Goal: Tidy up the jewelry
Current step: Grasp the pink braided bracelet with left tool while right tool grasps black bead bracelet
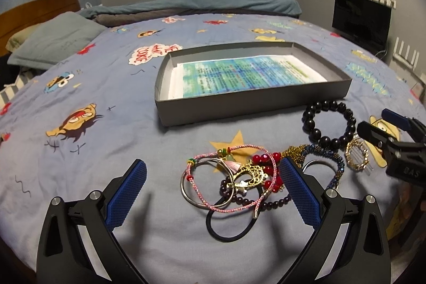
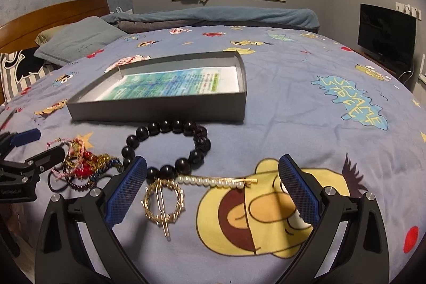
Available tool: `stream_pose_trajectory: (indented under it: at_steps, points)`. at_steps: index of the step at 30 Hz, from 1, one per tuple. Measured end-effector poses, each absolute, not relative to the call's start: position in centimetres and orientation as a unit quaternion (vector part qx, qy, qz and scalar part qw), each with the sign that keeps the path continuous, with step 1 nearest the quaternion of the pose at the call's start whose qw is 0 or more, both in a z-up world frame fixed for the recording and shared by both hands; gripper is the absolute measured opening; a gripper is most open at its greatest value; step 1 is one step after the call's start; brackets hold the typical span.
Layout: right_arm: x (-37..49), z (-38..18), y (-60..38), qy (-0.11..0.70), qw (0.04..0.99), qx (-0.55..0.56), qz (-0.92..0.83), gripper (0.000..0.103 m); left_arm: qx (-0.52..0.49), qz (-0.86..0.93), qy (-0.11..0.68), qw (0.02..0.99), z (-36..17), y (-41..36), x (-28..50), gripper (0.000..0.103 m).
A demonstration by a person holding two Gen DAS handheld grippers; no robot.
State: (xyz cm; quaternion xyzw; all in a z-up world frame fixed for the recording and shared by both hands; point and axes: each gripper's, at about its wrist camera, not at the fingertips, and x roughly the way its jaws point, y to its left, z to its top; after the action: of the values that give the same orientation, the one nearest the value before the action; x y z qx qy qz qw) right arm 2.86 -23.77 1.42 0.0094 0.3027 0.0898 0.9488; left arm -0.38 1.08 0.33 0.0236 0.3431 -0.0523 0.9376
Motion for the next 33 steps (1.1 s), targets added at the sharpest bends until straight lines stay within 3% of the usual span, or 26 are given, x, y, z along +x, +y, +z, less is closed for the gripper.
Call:
stream_pose_trajectory:
  at_steps: [5,8,9,12,14,16,20,30,33]
  points:
    - [3.8,1.9,-23.7,0.305,0.946,0.018,0.104,0.095,0.016,-0.063,0.348,0.935,0.3,1.7,-0.4,0.096]
    - [4.6,1.8,-23.2,0.318,0.942,0.014,0.112,0.076,0.009,-0.063,0.346,0.936,0.4,2.4,-0.5,0.094]
    - [4.8,1.7,-23.1,0.32,0.941,0.014,0.113,0.071,0.006,-0.064,0.344,0.937,0.5,2.7,-0.5,0.091]
    - [5.3,1.7,-22.7,0.323,0.939,0.011,0.115,0.06,0.008,-0.061,0.345,0.937,0.5,3.2,-0.6,0.064]
    - [5.6,1.7,-22.6,0.325,0.939,0.012,0.116,0.055,0.004,-0.065,0.36,0.931,0.1,3.5,-0.4,0.059]
    - [6.0,1.7,-22.6,0.327,0.938,0.014,0.116,0.05,0.0,-0.071,0.37,0.926,-0.2,3.7,-0.4,0.047]
    - [6.6,1.6,-22.6,0.334,0.935,0.02,0.12,0.043,0.006,-0.074,0.372,0.925,-0.3,3.8,-0.3,0.041]
    - [7.1,0.8,-22.4,0.351,0.927,0.027,0.126,0.036,0.017,-0.083,0.377,0.922,-0.6,3.4,0.0,0.007]
    - [7.4,0.5,-22.5,0.359,0.924,0.036,0.127,0.032,0.016,-0.083,0.371,0.925,-0.4,3.5,0.0,0.005]
